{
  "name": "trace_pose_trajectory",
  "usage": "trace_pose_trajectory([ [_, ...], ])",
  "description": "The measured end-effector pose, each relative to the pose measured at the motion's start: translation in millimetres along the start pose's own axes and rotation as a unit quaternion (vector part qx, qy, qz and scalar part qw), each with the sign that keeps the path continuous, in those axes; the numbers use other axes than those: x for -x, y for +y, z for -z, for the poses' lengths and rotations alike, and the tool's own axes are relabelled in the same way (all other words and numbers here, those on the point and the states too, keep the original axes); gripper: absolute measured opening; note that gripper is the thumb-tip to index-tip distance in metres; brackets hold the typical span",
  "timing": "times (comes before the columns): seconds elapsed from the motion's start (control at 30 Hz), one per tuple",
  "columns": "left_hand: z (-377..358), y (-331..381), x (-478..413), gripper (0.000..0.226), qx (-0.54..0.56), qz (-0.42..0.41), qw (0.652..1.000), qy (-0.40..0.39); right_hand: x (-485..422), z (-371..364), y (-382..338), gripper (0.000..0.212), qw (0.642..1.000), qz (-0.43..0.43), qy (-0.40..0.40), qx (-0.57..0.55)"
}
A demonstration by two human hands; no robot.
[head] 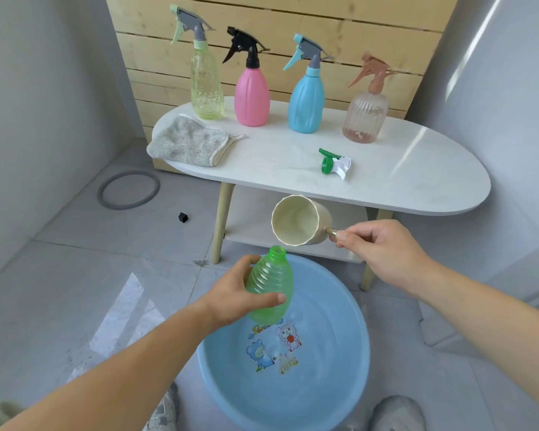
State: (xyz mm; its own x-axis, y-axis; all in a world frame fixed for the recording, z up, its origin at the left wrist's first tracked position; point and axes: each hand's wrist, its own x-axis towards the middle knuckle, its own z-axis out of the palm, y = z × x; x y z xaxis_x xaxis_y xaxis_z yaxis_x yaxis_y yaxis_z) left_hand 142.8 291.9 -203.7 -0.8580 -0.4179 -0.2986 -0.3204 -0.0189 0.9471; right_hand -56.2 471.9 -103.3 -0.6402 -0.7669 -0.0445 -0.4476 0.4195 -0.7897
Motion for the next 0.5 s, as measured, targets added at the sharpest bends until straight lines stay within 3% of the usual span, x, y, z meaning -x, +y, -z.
trace_pose_trajectory([
  [0.5, -0.1, 2.2, -4.7, 0.06, 0.003, 0.002, 1.0, 0.011, -1.1, -0.6, -7.5, 0.014, 0.999, 0.038, 0.018, -0.006],
])
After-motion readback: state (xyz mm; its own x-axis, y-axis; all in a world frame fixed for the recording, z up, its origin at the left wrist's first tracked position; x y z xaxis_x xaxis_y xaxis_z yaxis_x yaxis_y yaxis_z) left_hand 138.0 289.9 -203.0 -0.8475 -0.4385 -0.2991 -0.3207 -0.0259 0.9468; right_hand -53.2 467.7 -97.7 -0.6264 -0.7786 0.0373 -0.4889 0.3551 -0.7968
